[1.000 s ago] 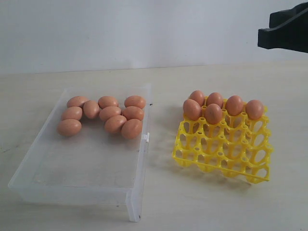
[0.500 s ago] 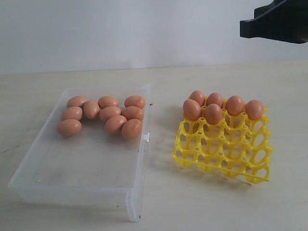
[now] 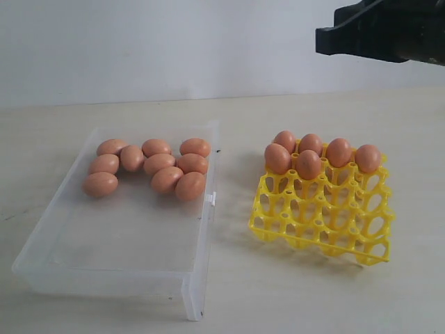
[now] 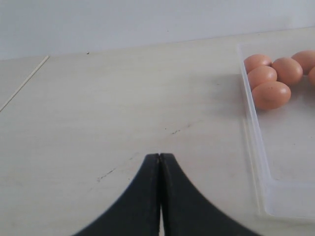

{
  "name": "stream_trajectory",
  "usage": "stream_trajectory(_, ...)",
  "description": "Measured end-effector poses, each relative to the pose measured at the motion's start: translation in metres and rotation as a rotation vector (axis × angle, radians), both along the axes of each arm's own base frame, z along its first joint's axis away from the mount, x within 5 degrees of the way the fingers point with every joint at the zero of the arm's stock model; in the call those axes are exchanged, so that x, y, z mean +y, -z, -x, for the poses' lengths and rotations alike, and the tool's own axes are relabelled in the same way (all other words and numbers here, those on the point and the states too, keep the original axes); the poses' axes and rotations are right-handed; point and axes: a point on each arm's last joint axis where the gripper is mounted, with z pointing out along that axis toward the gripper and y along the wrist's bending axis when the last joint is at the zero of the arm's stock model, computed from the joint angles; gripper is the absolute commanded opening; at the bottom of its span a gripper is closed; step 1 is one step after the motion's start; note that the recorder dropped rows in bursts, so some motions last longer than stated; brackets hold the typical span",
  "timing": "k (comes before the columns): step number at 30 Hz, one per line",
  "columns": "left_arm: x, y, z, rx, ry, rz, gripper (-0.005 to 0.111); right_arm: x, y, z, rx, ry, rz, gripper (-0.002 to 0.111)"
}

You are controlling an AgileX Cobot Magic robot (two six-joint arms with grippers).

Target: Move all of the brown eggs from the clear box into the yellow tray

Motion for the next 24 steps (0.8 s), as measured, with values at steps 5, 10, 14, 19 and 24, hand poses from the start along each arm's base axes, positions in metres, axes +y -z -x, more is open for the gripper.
stream_trajectory(5,0.000,0.000,0.000,0.000,0.000,0.000,0.000,0.016,0.010,0.002,0.046,-0.060,0.063,0.012)
stream_trajectory(10,0.000,0.000,0.000,0.000,0.000,0.000,0.000,0.034,0.015,-0.008,0.170,-0.100,0.186,0.015)
stream_trajectory(14,0.000,0.000,0.000,0.000,0.000,0.000,0.000,0.056,0.007,-0.017,0.202,-0.144,0.230,0.015)
stream_trajectory(19,0.000,0.000,0.000,0.000,0.000,0.000,0.000,0.082,-0.003,-0.031,0.281,-0.181,0.283,0.015)
stream_trajectory(24,0.000,0.000,0.000,0.000,0.000,0.000,0.000,0.100,0.002,-0.044,0.426,-0.242,0.344,0.015)
